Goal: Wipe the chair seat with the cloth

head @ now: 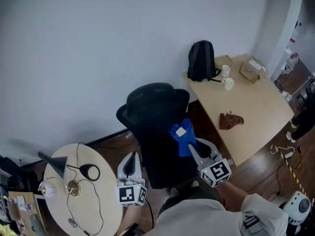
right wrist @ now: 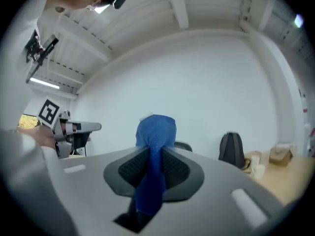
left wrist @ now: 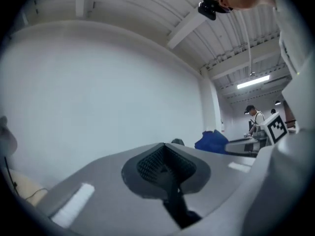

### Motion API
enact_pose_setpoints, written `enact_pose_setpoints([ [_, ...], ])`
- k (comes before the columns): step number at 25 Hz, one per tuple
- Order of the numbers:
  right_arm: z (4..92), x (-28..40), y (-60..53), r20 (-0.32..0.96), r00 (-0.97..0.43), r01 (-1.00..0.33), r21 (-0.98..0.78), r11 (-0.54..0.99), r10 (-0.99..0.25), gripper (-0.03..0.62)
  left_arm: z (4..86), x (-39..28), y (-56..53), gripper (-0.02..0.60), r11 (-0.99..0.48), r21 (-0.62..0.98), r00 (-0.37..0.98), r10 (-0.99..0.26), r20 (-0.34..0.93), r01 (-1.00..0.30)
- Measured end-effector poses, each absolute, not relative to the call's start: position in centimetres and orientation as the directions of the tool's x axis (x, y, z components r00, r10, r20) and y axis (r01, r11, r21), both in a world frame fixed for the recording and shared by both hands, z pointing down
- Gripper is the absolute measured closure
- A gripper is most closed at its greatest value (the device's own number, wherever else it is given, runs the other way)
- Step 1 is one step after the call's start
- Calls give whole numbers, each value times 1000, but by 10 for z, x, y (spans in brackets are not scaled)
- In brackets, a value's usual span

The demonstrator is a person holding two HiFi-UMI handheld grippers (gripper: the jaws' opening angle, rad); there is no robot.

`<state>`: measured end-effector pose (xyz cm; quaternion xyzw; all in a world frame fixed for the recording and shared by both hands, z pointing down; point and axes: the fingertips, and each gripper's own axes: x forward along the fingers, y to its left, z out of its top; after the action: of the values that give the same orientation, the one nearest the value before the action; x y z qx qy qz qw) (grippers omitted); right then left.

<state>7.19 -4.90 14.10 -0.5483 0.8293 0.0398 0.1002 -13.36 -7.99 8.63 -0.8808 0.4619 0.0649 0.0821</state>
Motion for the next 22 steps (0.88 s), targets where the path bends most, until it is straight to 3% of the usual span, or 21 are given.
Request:
enact_pose_setpoints([
  [4, 49, 72, 56, -362, -339, -921, -58, 384, -868, 523, 31, -139, 12, 522, -576, -131, 583, -740, -335, -807],
  [14, 56, 61, 143, -397, -364, -884, -136, 447, -843, 519, 58, -152, 74, 520, -603, -124, 609, -738, -290, -788],
  [22, 62, 80, 289, -430, -410, -864, -99, 493, -804, 519, 62, -135, 214, 520, -581, -136, 591, -742, -318, -803],
])
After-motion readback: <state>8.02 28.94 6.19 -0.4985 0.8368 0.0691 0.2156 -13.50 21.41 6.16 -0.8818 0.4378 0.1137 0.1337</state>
